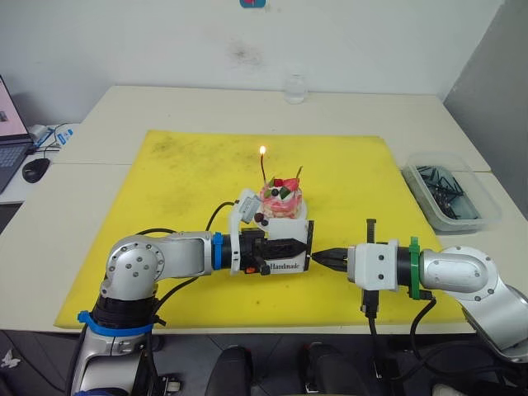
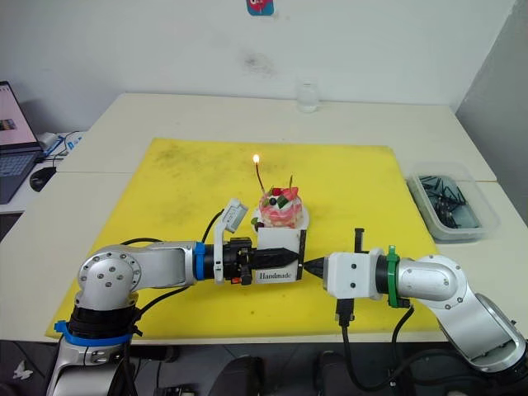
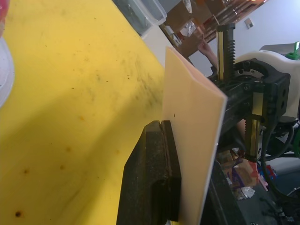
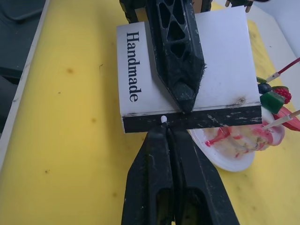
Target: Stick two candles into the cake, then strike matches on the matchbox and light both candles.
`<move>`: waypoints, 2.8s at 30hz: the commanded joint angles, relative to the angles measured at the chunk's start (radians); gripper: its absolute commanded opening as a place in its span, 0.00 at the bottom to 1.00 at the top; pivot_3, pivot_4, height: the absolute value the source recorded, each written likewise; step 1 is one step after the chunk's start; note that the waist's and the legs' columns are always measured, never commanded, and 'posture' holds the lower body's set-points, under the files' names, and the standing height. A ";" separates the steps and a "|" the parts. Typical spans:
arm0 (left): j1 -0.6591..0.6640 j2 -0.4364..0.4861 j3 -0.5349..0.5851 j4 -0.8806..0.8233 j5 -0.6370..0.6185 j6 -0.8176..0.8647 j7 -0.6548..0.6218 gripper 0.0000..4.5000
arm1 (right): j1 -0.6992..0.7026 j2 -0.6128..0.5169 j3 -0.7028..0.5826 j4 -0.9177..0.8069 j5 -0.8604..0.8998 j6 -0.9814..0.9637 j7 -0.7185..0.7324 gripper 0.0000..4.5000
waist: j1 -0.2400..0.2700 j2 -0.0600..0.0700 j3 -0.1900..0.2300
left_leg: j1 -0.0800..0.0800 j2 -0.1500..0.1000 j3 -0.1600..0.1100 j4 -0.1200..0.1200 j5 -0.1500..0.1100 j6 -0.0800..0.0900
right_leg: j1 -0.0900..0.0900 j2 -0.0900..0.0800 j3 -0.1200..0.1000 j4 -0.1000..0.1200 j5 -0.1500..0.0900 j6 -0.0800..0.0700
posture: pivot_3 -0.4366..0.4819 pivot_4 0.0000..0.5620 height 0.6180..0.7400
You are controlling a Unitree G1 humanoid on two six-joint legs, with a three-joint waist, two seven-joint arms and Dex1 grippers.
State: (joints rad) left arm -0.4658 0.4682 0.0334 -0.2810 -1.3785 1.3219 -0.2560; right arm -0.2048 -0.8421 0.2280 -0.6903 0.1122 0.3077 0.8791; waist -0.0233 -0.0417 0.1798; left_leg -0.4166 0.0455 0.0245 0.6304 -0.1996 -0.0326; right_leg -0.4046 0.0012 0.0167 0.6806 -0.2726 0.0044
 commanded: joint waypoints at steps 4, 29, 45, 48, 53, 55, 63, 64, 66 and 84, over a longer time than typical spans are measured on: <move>-0.001 -0.005 0.016 -0.026 -0.042 -0.014 0.011 0.00 | -0.004 0.010 0.012 0.019 -0.035 -0.048 0.012 0.01 | 0.000 0.000 0.000 | 0.000 0.000 0.000 0.000 0.000 0.000 | 0.000 0.000 0.000 0.000 0.000 0.000 | 0.48 0.27 1.00; -0.179 -0.034 0.096 0.015 -0.110 -0.148 0.097 0.00 | 0.045 0.038 0.107 0.033 -0.095 -0.134 0.095 0.01 | 0.010 0.000 0.000 | 0.000 -0.001 0.001 0.001 0.000 0.000 | 0.000 0.000 -0.002 0.000 0.000 0.000 | 0.48 0.27 1.00; -0.041 0.258 0.148 -0.118 -0.149 -0.100 -0.049 0.00 | 0.045 -0.013 -0.081 0.020 0.019 -0.075 0.109 0.01 | 0.003 0.000 0.000 | 0.001 0.001 0.000 0.000 0.000 -0.001 | 0.000 -0.001 0.000 0.001 0.000 -0.001 | 0.48 0.27 1.00; -0.003 0.261 0.137 -0.119 -0.128 -0.112 -0.068 0.00 | 0.034 -0.012 -0.097 0.013 0.027 -0.059 0.112 0.01 | 0.007 0.000 0.000 | 0.001 0.001 0.001 0.000 0.001 -0.001 | 0.000 -0.001 -0.001 0.001 0.000 -0.001 | 0.48 0.27 1.00; 0.039 0.268 0.119 -0.122 -0.079 -0.117 -0.116 0.00 | 0.024 -0.012 -0.110 0.004 0.038 -0.043 0.106 0.01 | 0.010 0.000 0.000 | 0.001 0.001 0.001 0.000 0.000 -0.001 | 0.000 -0.001 0.000 0.000 0.000 -0.001 | 0.48 0.27 1.00; 0.059 0.270 0.110 -0.126 -0.060 -0.117 -0.135 0.00 | 0.019 -0.008 -0.117 0.003 0.041 -0.035 0.100 0.01 | 0.010 0.000 0.000 | 0.001 0.001 0.001 0.000 0.000 -0.001 | 0.000 -0.001 0.000 0.000 0.000 -0.001 | 0.48 0.27 1.00; 0.106 0.216 0.072 -0.092 -0.094 -0.112 -0.136 0.00 | -0.002 0.011 -0.145 -0.002 0.061 -0.042 0.077 0.01 | 0.015 0.000 0.000 | 0.001 0.001 0.001 0.000 0.000 -0.001 | 0.000 -0.001 0.000 0.000 0.000 -0.001 | 0.48 0.27 1.00; 0.104 0.205 0.067 -0.078 -0.103 -0.111 -0.130 0.00 | -0.005 0.014 -0.150 -0.004 0.068 -0.043 0.075 0.01 | 0.016 0.000 0.000 | 0.001 0.001 0.001 0.000 0.000 -0.001 | 0.000 -0.001 0.000 0.000 0.000 -0.001 | 0.48 0.27 1.00; 0.099 0.186 0.062 -0.048 -0.125 -0.105 -0.116 0.00 | -0.012 0.021 -0.156 -0.012 0.082 -0.039 0.070 0.01 | 0.016 0.000 0.000 | 0.001 0.001 0.001 0.000 0.000 -0.001 | 0.000 -0.001 0.000 0.000 0.000 -0.001 | 0.48 0.27 1.00; 0.017 0.179 0.035 0.073 -0.207 -0.026 -0.133 0.00 | -0.061 0.078 -0.071 -0.041 0.091 -0.097 0.064 0.01 | 0.017 0.000 0.000 | 0.001 0.001 0.000 0.000 0.000 -0.001 | 0.000 -0.001 -0.001 0.000 0.000 -0.001 | 0.48 0.27 1.00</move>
State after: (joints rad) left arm -0.4324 0.6431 0.0650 -0.2025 -1.5574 1.2873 -0.3679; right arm -0.2504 -0.7675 0.1538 -0.7094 0.2061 0.2406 0.9379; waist -0.0066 -0.0416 0.1796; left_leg -0.4159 0.0463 0.0248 0.6303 -0.1991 -0.0333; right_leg -0.4044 0.0007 0.0159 0.6811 -0.2724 0.0030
